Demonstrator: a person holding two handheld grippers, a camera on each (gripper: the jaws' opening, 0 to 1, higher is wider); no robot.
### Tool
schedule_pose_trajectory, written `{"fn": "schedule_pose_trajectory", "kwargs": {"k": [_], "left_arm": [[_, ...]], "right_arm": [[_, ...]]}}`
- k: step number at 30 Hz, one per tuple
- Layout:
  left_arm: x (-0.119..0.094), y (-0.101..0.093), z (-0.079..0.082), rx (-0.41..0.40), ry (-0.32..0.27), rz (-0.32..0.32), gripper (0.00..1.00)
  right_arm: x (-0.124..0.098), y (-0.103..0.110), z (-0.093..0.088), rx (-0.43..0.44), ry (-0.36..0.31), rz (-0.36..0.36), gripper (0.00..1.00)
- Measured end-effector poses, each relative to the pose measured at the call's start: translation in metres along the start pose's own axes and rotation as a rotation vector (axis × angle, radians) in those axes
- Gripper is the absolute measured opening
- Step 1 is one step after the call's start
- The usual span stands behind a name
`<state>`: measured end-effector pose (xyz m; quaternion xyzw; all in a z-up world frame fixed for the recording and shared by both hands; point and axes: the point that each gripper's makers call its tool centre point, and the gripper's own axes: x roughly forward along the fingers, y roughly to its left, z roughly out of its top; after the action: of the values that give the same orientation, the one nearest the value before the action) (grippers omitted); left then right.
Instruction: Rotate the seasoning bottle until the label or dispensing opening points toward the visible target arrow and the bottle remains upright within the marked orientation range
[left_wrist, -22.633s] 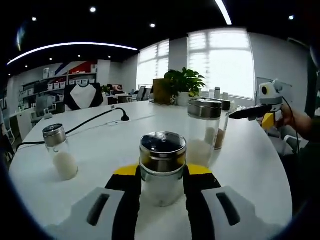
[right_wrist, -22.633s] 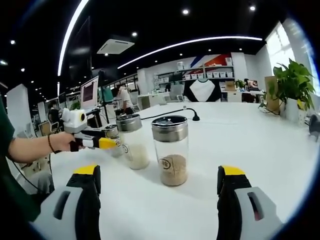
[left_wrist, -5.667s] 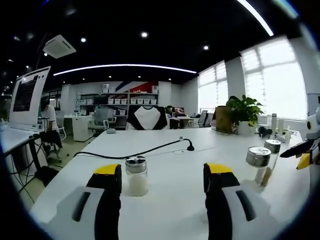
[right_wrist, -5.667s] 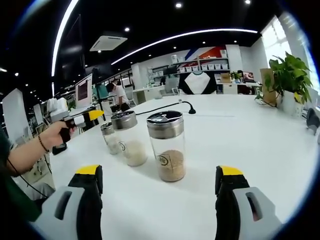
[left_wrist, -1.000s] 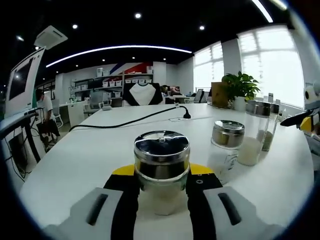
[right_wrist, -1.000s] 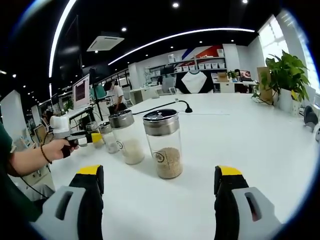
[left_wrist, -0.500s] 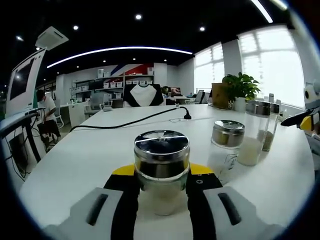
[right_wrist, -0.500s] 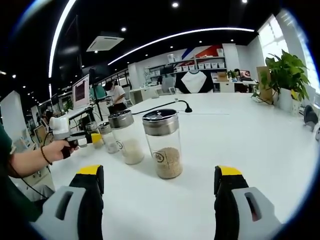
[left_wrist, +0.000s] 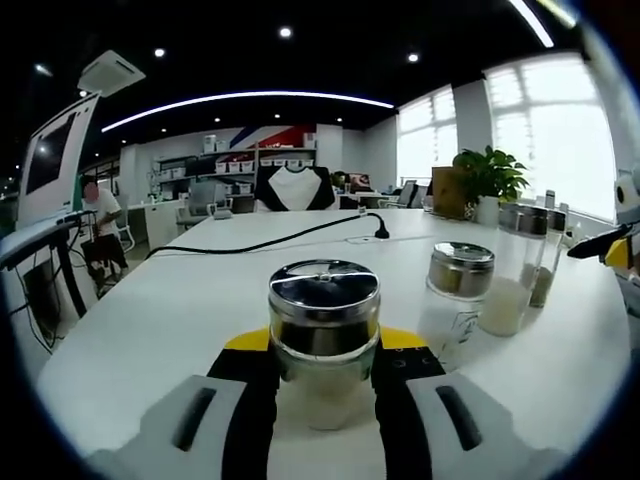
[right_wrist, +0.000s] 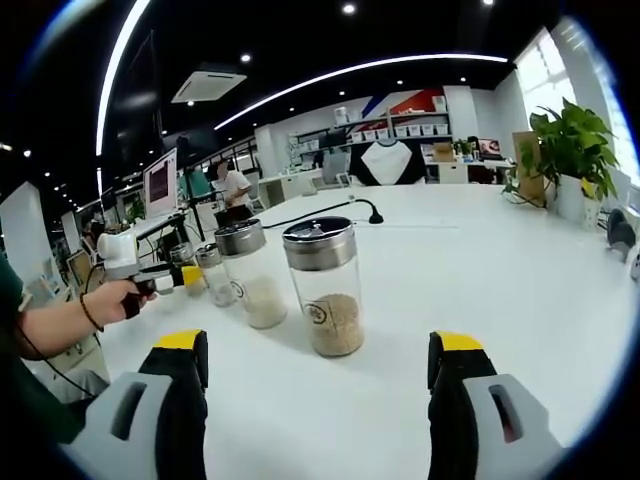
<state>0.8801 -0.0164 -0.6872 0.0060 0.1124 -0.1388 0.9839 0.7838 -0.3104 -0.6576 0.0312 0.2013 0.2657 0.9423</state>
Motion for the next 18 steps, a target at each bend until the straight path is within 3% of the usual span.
{"fn": "schedule_pose_trajectory", "kwargs": {"k": [18], "left_arm": [[-0.0016, 0.0079, -0.0022, -0.052, 0.011, 0.2, 0.37]], "right_arm": [[0.0012, 0.001, -0.0049, 0.005, 0.013, 0.001, 0.92]]}}
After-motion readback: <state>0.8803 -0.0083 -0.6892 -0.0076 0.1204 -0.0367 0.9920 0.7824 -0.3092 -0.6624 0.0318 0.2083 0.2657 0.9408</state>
